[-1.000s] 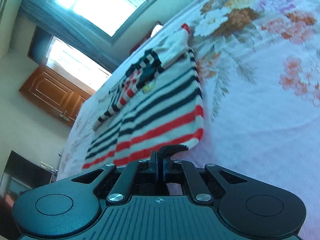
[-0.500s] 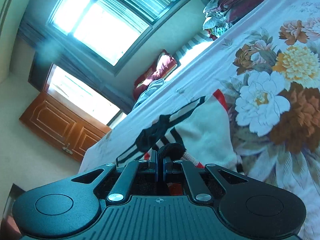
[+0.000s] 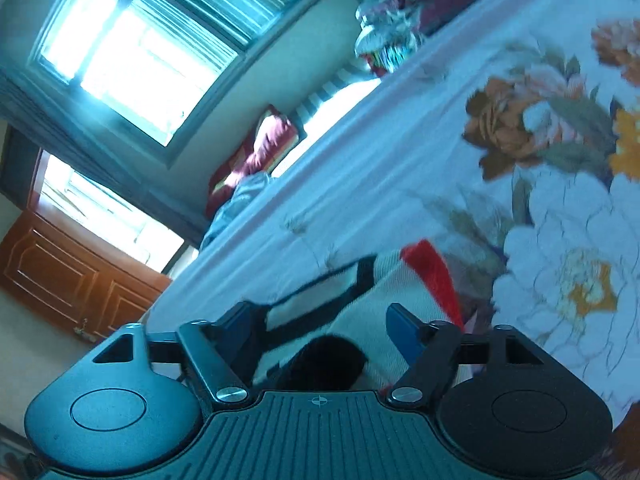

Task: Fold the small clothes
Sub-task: 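Lift the hem with both tools and fold it over toward the black collar, then release the hem at the collar and press the fold flat with both tools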

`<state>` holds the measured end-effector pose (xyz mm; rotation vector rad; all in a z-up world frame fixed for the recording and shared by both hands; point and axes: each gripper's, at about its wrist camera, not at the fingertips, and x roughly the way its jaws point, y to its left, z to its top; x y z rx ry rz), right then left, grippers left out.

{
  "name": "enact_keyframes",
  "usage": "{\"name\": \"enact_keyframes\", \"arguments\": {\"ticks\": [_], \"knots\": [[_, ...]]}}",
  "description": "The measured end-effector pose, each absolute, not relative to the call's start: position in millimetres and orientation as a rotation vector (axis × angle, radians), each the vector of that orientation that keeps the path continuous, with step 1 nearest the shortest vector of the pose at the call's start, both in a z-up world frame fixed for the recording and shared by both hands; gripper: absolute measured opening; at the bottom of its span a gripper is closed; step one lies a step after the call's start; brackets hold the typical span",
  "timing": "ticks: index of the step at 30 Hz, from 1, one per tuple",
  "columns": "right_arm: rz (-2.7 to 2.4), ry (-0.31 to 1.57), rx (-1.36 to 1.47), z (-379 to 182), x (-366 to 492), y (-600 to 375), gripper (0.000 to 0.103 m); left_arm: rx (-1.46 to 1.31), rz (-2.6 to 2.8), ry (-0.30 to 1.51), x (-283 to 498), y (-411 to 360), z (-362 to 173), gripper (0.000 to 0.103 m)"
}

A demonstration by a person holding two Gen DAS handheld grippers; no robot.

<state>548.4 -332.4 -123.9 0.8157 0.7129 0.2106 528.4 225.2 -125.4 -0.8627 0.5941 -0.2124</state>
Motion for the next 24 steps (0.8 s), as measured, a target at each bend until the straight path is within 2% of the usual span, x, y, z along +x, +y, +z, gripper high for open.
{"name": "enact_keyframes", "arguments": {"ticks": [1, 5, 6, 11, 15, 16, 17, 18, 20, 21, 24], "knots": [[0.222, 0.708, 0.814, -123, 548, -335, 0.075, -0.825, -0.217, 0.609, 532, 226, -124, 0.059], [0.284, 0.731, 0.628, -116, 547, -321, 0.072, -0.561, -0.261, 0.727, 547, 208, -120, 0.047], [0.305, 0.749, 0.558, -116, 547, -312, 0.065, -0.489, -0.271, 0.758, 551, 200, -120, 0.046], [0.334, 0.787, 0.221, -125, 556, -263, 0.064, -0.192, -0.287, 0.871, 572, 160, -124, 0.043], [0.359, 0.794, 0.058, -135, 563, -238, 0.064, -0.12, -0.276, 0.88, 576, 150, -123, 0.041], [0.357, 0.804, 0.031, -139, 566, -233, 0.062, -0.12, -0.27, 0.879, 577, 151, -124, 0.029], [0.358, 0.81, 0.002, -142, 567, -231, 0.056, -0.119, -0.268, 0.874, 577, 151, -125, 0.013], [0.366, 0.809, -0.026, -144, 568, -227, 0.043, -0.123, -0.268, 0.866, 576, 153, -126, 0.007], [0.418, 0.814, -0.045, -144, 572, -220, 0.009, -0.161, -0.28, 0.813, 571, 157, -123, 0.004], [0.439, 0.809, -0.045, -143, 571, -219, 0.006, -0.167, -0.267, 0.77, 570, 159, -118, 0.004], [0.391, 0.726, -0.031, -135, 565, -227, 0.006, -0.197, -0.208, 0.698, 566, 168, -109, 0.004]]}}
